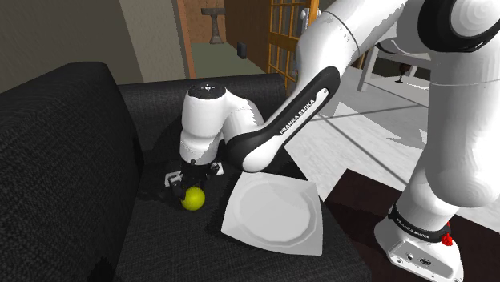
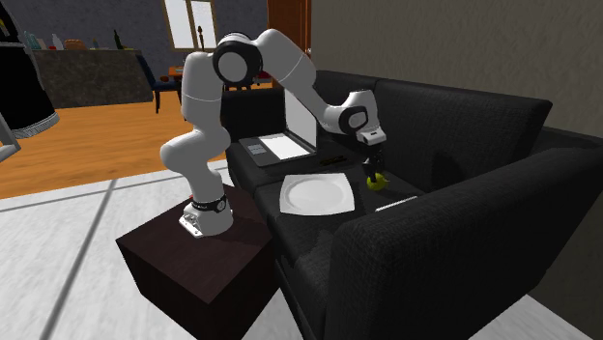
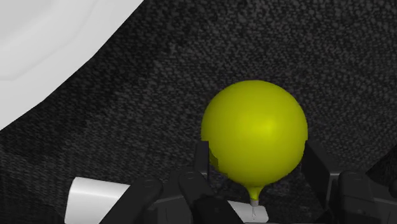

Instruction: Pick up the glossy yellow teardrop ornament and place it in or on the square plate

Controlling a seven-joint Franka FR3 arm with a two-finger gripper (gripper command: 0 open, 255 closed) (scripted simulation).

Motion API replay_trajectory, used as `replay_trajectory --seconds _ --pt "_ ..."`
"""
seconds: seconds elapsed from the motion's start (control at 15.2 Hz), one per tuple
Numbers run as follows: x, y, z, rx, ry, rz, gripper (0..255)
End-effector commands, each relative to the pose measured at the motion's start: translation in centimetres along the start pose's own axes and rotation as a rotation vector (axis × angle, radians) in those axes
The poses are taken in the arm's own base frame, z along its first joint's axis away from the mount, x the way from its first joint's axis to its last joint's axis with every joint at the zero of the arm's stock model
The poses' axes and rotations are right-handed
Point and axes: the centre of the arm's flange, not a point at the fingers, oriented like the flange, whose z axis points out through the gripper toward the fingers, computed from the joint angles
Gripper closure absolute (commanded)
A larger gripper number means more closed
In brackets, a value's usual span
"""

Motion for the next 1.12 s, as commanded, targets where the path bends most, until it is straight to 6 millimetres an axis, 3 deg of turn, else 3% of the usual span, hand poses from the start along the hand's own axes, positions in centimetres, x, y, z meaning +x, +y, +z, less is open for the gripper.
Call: replay_trajectory --seconds 0.0,0.33,0.4,0.46,0.59,1.06 --pt "0.3 -0.1 -1.0 -0.001 -0.001 0.0 255" --pt "1.0 -0.5 -3.5 -0.001 -0.001 0.0 255" --pt "0.9 -0.5 -3.0 -0.001 0.0 0.0 255" --pt "0.9 -0.5 -3.0 -0.001 0.0 0.0 0" --pt "-0.1 0.3 -0.3 0.049 0.065 0.246 0" --pt "0.2 0.1 3.4 0.049 0.065 0.246 0"
